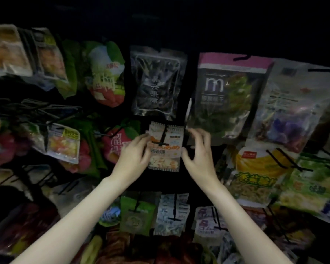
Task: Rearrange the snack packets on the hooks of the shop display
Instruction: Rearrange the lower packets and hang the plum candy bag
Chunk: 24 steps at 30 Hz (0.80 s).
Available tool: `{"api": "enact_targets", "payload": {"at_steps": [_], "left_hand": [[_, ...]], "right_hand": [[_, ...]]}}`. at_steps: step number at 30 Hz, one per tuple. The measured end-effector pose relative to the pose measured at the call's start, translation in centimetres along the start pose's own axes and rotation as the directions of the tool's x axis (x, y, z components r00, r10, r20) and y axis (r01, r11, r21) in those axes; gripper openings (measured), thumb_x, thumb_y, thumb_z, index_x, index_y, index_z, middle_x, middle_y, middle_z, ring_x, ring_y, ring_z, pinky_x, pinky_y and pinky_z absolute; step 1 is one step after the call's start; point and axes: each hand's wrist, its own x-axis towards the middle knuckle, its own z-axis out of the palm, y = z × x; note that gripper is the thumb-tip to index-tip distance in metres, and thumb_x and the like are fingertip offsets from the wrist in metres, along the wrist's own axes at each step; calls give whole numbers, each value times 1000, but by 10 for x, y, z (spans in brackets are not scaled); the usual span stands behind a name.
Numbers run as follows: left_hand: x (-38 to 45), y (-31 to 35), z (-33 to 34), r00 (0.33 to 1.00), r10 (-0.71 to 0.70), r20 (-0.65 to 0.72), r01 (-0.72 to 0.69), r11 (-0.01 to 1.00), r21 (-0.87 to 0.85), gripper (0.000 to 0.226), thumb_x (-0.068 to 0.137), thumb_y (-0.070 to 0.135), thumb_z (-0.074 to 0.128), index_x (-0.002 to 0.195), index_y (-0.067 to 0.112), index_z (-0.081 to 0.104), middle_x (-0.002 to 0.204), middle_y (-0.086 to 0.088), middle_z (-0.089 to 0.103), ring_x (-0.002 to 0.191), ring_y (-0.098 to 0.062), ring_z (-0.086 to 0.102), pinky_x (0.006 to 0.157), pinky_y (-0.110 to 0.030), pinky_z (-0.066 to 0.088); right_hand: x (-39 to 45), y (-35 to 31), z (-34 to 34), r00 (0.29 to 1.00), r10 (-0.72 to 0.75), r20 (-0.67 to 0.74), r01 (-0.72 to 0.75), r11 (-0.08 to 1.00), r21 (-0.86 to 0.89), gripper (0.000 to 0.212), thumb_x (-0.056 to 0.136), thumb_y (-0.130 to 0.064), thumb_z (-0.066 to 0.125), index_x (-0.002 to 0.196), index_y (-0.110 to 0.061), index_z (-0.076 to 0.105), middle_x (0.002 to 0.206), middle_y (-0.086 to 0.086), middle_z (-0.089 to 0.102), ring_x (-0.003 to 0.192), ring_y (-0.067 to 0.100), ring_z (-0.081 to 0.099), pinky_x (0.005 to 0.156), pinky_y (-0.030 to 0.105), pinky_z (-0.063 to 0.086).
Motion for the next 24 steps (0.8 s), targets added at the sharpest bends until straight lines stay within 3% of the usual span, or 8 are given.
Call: {"api": "enact_targets", "payload": {"at_steps": [2,5,7,9,14,18,20,24], "left_hand": [[-18,-12,1,996,47,75,-55,993,105,42,89,10,53,131,17,50,142,-3,42,131,-21,37,106,-42,26],[-32,-32,-13,999,32,-2,-32,989,144,42,85,5,57,126,14,53,134,-6,47,123,-28,43,99,-46,34],[-35,-45,-30,996,52,-70,-41,986,161,42,84,4,57,125,13,53,130,-8,48,119,-28,45,95,-45,38],[-34,-57,-49,989,91,-116,-70,982,173,43,84,4,55,126,10,50,132,-10,45,118,-26,43,93,-44,39],[-44,-102,-89,988,143,-55,-128,966,223,43,87,14,43,130,12,47,135,-7,41,121,-26,41,96,-43,38],[-43,-148,-121,994,97,59,-109,961,255,47,85,17,41,132,13,47,137,-8,42,126,-26,35,98,-47,35],[-38,-162,-133,993,84,79,-102,959,263,48,85,20,37,132,14,47,136,-8,42,126,-27,34,98,-45,33],[-34,-176,-149,985,134,108,-156,960,230,46,85,17,38,129,13,49,134,-7,44,121,-22,32,95,-44,33]], "right_hand": [[3,-13,1,994,-86,-69,87,996,13,43,91,-10,56,131,-9,43,127,3,34,120,3,34,103,22,35],[7,-42,6,971,-213,-105,212,977,-13,38,89,-10,54,126,-6,48,121,2,38,116,5,37,98,15,34],[11,-64,17,972,-235,-30,235,972,-4,37,90,-10,55,126,-7,47,119,-2,36,114,4,37,95,7,30],[15,-84,34,971,-221,91,223,975,-10,38,91,-10,54,128,-10,45,121,-2,35,115,8,38,92,10,34],[23,-91,109,942,-23,334,54,995,-84,56,93,-17,52,143,-16,25,143,1,23,132,15,26,97,12,21],[54,-78,162,952,186,244,-147,974,-172,62,89,-10,55,144,-13,27,149,8,25,139,24,22,113,36,24],[74,-65,183,951,224,213,-175,959,-224,59,88,-15,57,142,-16,33,143,8,38,133,28,34,106,43,35],[88,-56,204,927,328,184,-249,901,-355,32,91,-17,52,123,-13,54,121,14,55,113,33,50,86,35,43]]}}
